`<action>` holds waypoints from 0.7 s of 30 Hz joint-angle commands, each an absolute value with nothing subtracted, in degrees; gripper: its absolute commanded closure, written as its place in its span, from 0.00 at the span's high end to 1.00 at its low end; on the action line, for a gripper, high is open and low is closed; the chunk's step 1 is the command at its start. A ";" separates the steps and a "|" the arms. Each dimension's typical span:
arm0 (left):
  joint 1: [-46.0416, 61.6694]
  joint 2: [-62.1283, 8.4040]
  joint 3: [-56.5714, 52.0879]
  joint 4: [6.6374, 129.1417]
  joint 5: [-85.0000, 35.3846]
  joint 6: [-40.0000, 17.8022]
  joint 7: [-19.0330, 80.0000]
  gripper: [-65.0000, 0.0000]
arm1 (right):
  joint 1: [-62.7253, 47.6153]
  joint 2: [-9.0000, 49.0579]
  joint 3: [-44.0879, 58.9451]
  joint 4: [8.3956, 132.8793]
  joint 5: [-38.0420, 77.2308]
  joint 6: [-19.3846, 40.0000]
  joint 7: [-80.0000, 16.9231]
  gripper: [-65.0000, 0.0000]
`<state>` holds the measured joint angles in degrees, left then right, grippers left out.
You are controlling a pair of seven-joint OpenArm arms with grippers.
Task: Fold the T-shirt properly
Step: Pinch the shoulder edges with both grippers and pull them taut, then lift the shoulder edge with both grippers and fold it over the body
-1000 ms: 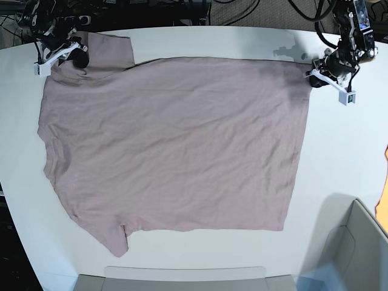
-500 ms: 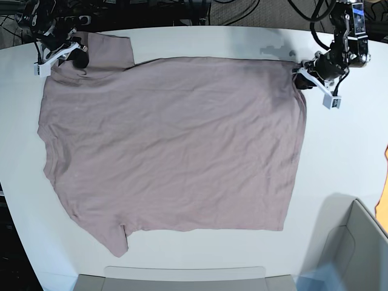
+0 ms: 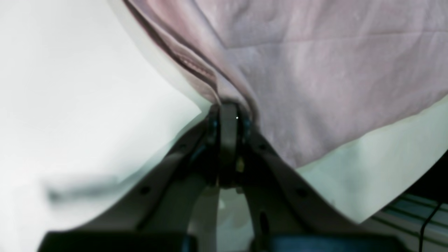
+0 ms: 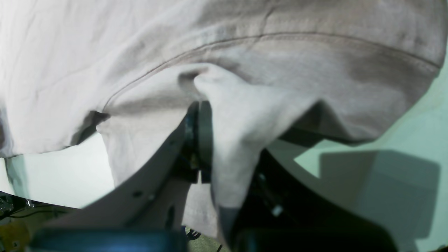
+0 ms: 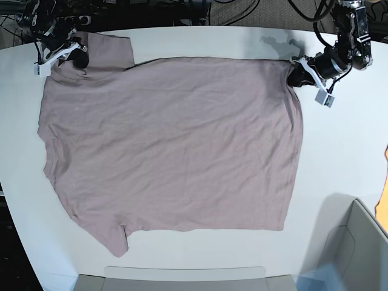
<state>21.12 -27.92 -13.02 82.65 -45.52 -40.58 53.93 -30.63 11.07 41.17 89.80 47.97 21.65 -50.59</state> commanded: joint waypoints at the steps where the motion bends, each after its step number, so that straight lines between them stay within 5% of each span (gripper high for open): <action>1: 22.11 -28.00 -15.25 82.77 -42.42 -40.00 57.63 0.00 | -31.16 11.65 41.54 90.51 45.85 20.79 -52.26 0.00; 6: 24.13 -26.51 -25.71 82.77 -42.51 -40.00 58.15 0.00 | -32.22 11.21 41.71 95.87 45.85 20.79 -52.00 0.00; 13: 27.74 -26.42 -27.12 83.74 -42.51 -40.00 57.98 0.00 | -35.30 10.51 43.56 103.43 45.93 20.79 -52.00 0.00; 21: 31.69 -23.60 -33.45 96.57 -42.68 -40.00 58.33 0.00 | -35.38 8.04 47.87 111.43 45.76 20.79 -52.26 0.00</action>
<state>31.90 -22.37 -32.97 95.57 -42.06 -40.10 59.33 -35.24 7.33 47.35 110.63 45.15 20.60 -53.39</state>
